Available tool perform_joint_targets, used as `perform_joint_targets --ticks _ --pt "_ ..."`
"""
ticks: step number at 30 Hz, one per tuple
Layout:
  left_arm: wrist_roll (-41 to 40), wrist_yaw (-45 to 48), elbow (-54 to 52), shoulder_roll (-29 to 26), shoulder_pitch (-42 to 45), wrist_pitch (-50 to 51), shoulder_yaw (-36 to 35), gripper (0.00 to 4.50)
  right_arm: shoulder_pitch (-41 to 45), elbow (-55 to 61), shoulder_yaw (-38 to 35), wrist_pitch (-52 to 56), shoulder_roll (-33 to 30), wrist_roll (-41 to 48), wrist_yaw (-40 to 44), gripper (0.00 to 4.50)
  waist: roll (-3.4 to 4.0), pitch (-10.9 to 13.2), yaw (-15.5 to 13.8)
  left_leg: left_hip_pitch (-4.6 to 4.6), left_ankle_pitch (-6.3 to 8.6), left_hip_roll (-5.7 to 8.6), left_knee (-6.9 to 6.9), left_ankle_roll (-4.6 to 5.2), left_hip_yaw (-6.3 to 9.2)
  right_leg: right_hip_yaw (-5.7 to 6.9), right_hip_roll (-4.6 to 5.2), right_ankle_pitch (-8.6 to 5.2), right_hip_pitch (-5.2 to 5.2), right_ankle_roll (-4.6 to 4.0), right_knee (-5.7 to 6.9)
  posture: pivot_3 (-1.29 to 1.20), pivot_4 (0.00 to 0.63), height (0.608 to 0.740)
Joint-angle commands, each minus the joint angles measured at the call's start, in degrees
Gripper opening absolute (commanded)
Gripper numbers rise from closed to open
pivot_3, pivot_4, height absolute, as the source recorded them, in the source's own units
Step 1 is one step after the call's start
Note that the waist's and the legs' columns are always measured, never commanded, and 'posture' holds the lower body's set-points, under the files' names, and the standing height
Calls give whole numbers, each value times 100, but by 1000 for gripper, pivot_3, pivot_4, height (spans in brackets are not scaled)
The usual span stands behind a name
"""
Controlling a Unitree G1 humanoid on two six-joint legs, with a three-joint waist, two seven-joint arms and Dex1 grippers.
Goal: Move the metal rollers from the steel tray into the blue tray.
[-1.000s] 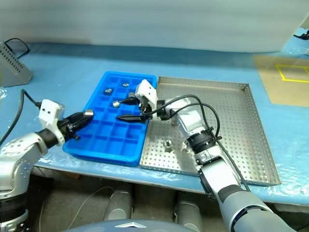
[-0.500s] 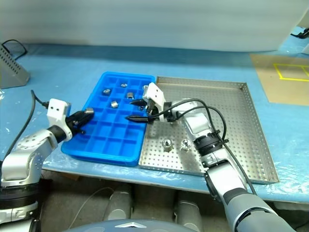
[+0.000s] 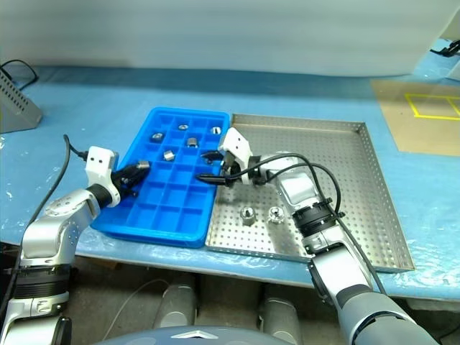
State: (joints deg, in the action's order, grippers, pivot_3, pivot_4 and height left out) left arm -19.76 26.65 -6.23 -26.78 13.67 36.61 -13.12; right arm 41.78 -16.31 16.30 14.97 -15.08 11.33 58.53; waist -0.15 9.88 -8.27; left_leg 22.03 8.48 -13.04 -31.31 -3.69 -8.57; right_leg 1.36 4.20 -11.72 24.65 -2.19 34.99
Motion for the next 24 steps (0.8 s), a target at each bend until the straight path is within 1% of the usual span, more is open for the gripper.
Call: perform_joint_targets --ticks 1,2,5,8,13,16,19,21,24 --pt "-175 73 -200 -97 97 9 -146 2978 34 254 -148 -99 1 49 -31 3243 0 0 26 -1 0 0 0 0 0 0 0 0 0 0 2 204 150 740" --pt "-303 172 -357 -113 112 31 -147 3322 35 248 -155 -103 -10 45 -40 3243 0 0 34 -3 0 0 0 -1 0 0 0 0 0 0 5 200 150 740" --pt "-762 305 -649 -134 276 248 -328 3322 47 248 -210 -84 -51 62 -69 3243 0 0 60 -1 -1 1 -1 -1 0 0 1 0 0 0 8 192 150 740" --pt "-1425 619 -963 -382 608 707 -503 3322 69 341 -418 51 -205 155 -112 3243 -1 0 61 2 -2 1 -2 -2 0 1 1 0 0 -1 9 183 150 740" --pt "-1897 1217 -1075 -948 1168 1095 -233 3322 76 668 -877 479 -619 429 -55 3243 -1 0 84 1 -5 7 -4 -1 -1 -4 4 0 -1 -1 7 120 150 740" --pt "-1889 1718 -797 -1230 1756 1131 185 3322 -55 897 -1155 643 -998 484 -113 3243 -1 1 90 0 -16 6 -3 -17 -1 -5 1 0 2 -1 9 55 150 740" --pt "-1673 2335 -410 -1316 2259 936 829 3322 -311 1151 -1420 777 -1324 499 -271 3243 0 0 123 -4 -21 9 -3 -21 -4 -11 1 0 -2 0 9 -18 150 740" --pt "-1484 2744 -21 -1231 2641 755 1289 3322 -538 1378 -1602 852 -1527 483 -424 3243 1 -1 164 -8 -22 10 -2 -22 -7 -16 1 0 -3 0 9 -74 150 740" --pt "-872 3499 847 -954 3284 164 2231 3322 -1044 1974 -2022 1111 -1807 563 -752 3243 1 -1 225 -5 -27 10 -2 -21 -10 -19 1 1 -2 2 10 -156 150 740"
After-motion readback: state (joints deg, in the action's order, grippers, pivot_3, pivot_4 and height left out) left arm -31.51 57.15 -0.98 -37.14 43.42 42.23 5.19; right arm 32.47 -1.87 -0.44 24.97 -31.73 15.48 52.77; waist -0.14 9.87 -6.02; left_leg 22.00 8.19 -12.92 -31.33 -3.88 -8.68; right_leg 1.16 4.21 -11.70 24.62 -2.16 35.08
